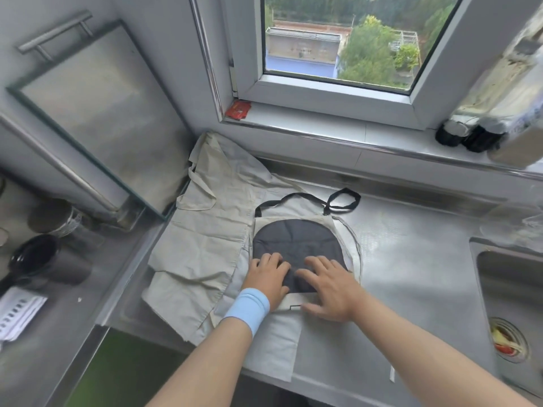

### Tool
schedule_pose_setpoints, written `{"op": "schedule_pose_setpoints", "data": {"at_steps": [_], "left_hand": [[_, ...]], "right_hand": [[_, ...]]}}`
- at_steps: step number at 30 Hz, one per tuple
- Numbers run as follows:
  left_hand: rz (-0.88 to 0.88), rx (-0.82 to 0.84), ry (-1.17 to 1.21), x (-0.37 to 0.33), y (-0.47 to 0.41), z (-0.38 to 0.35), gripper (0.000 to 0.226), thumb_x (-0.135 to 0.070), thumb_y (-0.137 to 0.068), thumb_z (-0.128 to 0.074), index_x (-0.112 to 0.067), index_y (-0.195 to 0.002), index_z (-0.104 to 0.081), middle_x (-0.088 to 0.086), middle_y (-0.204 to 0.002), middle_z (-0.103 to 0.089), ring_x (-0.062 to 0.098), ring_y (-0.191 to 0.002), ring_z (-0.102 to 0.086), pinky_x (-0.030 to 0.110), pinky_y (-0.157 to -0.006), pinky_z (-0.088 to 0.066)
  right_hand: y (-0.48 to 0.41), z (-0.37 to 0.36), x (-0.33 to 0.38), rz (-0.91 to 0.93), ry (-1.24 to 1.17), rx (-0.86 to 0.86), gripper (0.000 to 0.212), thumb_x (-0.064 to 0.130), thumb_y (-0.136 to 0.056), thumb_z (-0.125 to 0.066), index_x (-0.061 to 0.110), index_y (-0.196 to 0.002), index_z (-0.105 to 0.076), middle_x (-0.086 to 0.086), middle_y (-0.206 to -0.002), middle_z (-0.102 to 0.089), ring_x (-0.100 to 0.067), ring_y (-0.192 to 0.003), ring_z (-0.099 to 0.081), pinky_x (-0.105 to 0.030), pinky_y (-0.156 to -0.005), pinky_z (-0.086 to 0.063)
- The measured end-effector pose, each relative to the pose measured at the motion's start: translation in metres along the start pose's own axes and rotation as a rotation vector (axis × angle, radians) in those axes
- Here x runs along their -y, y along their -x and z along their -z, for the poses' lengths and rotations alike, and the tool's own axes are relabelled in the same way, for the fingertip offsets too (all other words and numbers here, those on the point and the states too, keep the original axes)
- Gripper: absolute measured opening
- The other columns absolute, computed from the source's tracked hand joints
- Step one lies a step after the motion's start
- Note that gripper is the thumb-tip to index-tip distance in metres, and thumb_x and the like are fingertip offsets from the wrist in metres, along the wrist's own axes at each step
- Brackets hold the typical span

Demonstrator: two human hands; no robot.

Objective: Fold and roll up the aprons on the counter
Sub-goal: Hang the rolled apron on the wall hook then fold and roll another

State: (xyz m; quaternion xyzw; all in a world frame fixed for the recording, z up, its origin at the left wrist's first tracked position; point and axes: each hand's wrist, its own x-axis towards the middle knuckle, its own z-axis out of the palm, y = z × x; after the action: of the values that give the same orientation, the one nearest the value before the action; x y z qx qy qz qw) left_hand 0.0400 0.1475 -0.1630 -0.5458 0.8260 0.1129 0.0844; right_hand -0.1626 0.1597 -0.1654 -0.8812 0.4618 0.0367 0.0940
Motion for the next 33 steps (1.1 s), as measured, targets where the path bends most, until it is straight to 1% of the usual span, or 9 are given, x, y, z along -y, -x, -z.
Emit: {"op": "schedule_pose_setpoints", "data": {"at_steps": [4,8,10,13,18,21,23,28,33], "left_hand": [[-0.024,0.053,0.125,0.005,0.012,-0.001,0.074,-0.056,-0.077,-0.061,-0.025,-0.141,-0.039,-0.001,-0.145,-0.031,0.022,-0.134,-0.027,0.033,-0.113,-0.024],[-0.048,0.212,0.205,0.016,0.020,0.006,0.094,-0.056,-0.065,-0.075,-0.021,-0.144,-0.037,0.001,-0.146,-0.029,0.021,-0.137,-0.025,0.032,-0.115,-0.026],[-0.034,0.266,0.210,0.018,0.017,0.018,0.063,-0.033,-0.073,-0.071,-0.025,-0.132,-0.051,0.001,-0.137,-0.044,0.022,-0.127,-0.042,0.031,-0.103,-0.040],[0.058,0.324,0.257,0.019,0.008,0.043,0.009,-0.017,-0.079,-0.057,-0.023,-0.082,-0.063,0.004,-0.090,-0.067,0.026,-0.083,-0.061,0.026,-0.071,-0.046],[0.174,0.379,0.401,0.037,-0.008,0.065,0.016,-0.035,-0.075,-0.067,-0.023,-0.065,-0.061,-0.003,-0.066,-0.056,0.019,-0.064,-0.051,0.022,-0.053,-0.037],[0.236,0.363,0.444,0.047,-0.017,0.061,0.021,-0.041,-0.070,-0.063,-0.025,-0.057,-0.059,-0.007,-0.056,-0.048,0.017,-0.059,-0.046,0.022,-0.052,-0.037],[0.267,0.301,0.447,0.052,-0.023,0.060,0.021,-0.044,-0.072,-0.062,-0.023,-0.067,-0.064,-0.005,-0.060,-0.051,0.017,-0.061,-0.048,0.023,-0.057,-0.041],[0.338,0.219,0.475,0.066,-0.043,0.061,0.022,-0.049,-0.080,-0.065,-0.029,-0.073,-0.062,-0.006,-0.074,-0.061,0.017,-0.077,-0.057,0.025,-0.066,-0.038],[0.410,0.083,0.393,0.059,-0.061,0.046,0.030,-0.047,-0.078,-0.069,-0.024,-0.096,-0.062,0.000,-0.102,-0.064,0.024,-0.099,-0.060,0.030,-0.079,-0.043]], "right_hand": [[0.012,0.005,-0.002,0.018,0.052,0.146,0.073,0.054,-0.071,-0.052,0.025,-0.137,-0.042,0.000,-0.136,-0.043,-0.023,-0.117,-0.045,-0.039,-0.087,-0.047],[0.006,0.015,-0.003,-0.058,0.023,0.228,0.037,0.027,-0.085,-0.048,0.020,-0.119,-0.060,0.002,-0.138,-0.053,-0.026,-0.116,-0.056,-0.039,-0.082,-0.052],[-0.001,0.033,-0.002,-0.162,-0.078,0.218,0.016,0.027,-0.087,-0.046,0.020,-0.089,-0.061,0.001,-0.104,-0.067,-0.027,-0.094,-0.062,-0.034,-0.071,-0.047],[-0.008,0.062,-0.011,-0.307,-0.361,0.342,0.019,0.022,-0.084,-0.047,0.018,-0.066,-0.047,0.002,-0.070,-0.056,-0.023,-0.070,-0.053,-0.029,-0.057,-0.036],[-0.013,0.080,-0.042,-0.399,-0.463,0.324,0.018,0.029,-0.075,-0.056,0.014,-0.068,-0.051,0.000,-0.067,-0.053,-0.020,-0.067,-0.049,-0.032,-0.057,-0.036],[-0.018,0.078,-0.056,-0.436,-0.580,0.377,0.036,0.044,-0.066,-0.068,0.026,-0.098,-0.068,0.005,-0.094,-0.069,-0.016,-0.090,-0.065,-0.034,-0.078,-0.052],[-0.024,0.073,-0.065,-0.453,-0.597,0.408,0.050,0.049,-0.059,-0.073,0.033,-0.106,-0.068,0.012,-0.097,-0.070,-0.012,-0.093,-0.066,-0.031,-0.082,-0.055],[-0.044,0.070,-0.079,-0.512,-0.613,0.201,0.023,0.042,-0.073,-0.074,0.022,-0.083,-0.069,0.008,-0.074,-0.067,-0.007,-0.069,-0.061,-0.024,-0.054,-0.042],[-0.060,0.058,-0.084,-0.528,-0.481,0.105,0.019,0.040,-0.077,-0.066,0.024,-0.074,-0.058,0.008,-0.076,-0.063,-0.015,-0.078,-0.060,-0.028,-0.059,-0.043]]}}
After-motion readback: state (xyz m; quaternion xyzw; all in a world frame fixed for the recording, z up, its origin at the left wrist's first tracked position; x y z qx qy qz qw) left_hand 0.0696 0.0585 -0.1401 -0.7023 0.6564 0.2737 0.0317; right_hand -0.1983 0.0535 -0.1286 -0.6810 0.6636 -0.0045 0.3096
